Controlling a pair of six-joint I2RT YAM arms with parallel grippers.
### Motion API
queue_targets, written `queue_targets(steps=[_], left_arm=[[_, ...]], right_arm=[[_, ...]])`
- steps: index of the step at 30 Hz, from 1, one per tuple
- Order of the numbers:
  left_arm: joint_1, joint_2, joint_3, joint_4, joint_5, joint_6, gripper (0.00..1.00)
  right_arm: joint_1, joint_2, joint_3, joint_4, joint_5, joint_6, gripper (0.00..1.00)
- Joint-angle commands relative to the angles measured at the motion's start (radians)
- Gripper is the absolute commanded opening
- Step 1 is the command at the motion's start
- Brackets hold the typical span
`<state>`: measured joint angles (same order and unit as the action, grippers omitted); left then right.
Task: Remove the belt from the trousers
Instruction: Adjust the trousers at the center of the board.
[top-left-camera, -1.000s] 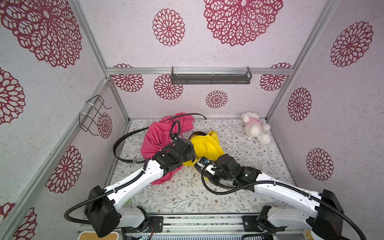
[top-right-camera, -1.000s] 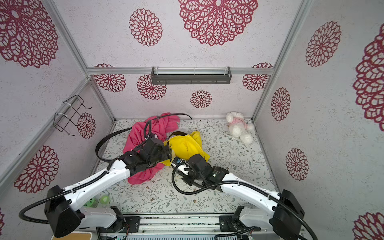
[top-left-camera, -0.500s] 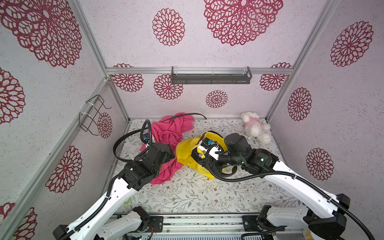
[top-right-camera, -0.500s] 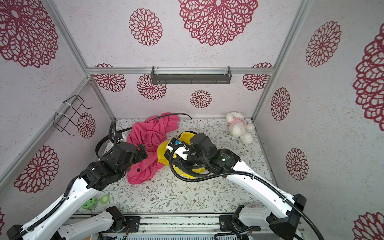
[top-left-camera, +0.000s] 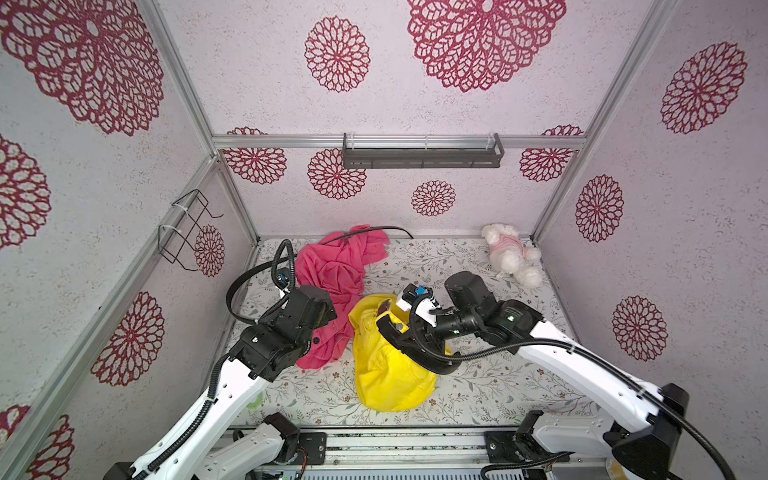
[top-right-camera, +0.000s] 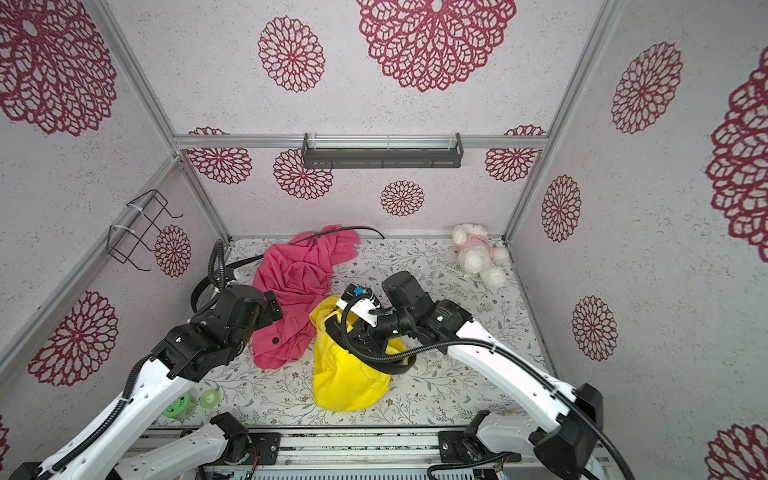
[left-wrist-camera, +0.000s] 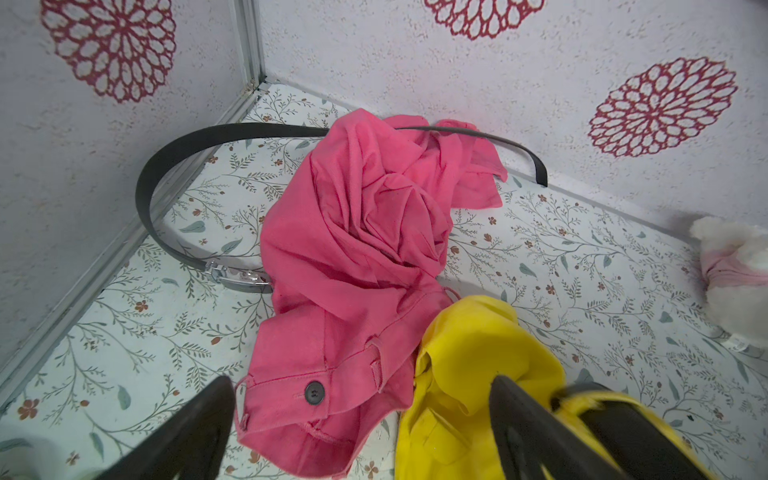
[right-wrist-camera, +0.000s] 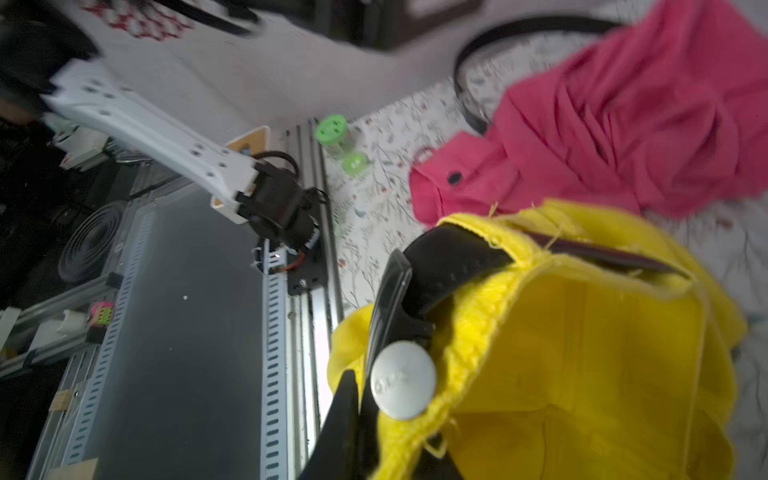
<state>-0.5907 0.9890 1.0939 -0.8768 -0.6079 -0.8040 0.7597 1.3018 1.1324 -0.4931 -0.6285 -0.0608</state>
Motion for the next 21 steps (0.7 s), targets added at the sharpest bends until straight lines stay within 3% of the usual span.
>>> queue_targets(steps=[1, 5, 8, 10, 13, 16, 21], left_arm=[[0.008, 0.051, -0.031, 0.091, 0.069, 0.022, 0.97], [0.006, 0.146, -0.058, 0.177, 0.171, 0.037, 0.98], [-0.015, 0.226, -0.083, 0.271, 0.248, 0.063, 0.97], [-0.039, 0.289, -0.095, 0.341, 0.306, 0.096, 0.97], [-0.090, 0.373, -0.092, 0.412, 0.360, 0.146, 0.97], [-0.130, 0.443, -0.092, 0.488, 0.435, 0.175, 0.97], [-0.175, 0.549, -0.085, 0.560, 0.544, 0.187, 0.97]], right_arm=[[-0.104, 0.082, -0.085, 0.131, 0.010, 0.069, 0.00], [-0.192, 0.223, -0.111, 0.127, 0.083, 0.099, 0.01], [-0.228, 0.312, -0.082, 0.084, 0.196, 0.092, 0.28], [-0.233, 0.345, -0.031, 0.022, 0.292, 0.082, 0.55], [-0.232, 0.322, 0.006, -0.018, 0.389, 0.095, 0.76], [-0.233, 0.263, 0.009, -0.041, 0.432, 0.110, 0.87], [-0.220, 0.173, -0.037, -0.069, 0.476, 0.131, 0.91]])
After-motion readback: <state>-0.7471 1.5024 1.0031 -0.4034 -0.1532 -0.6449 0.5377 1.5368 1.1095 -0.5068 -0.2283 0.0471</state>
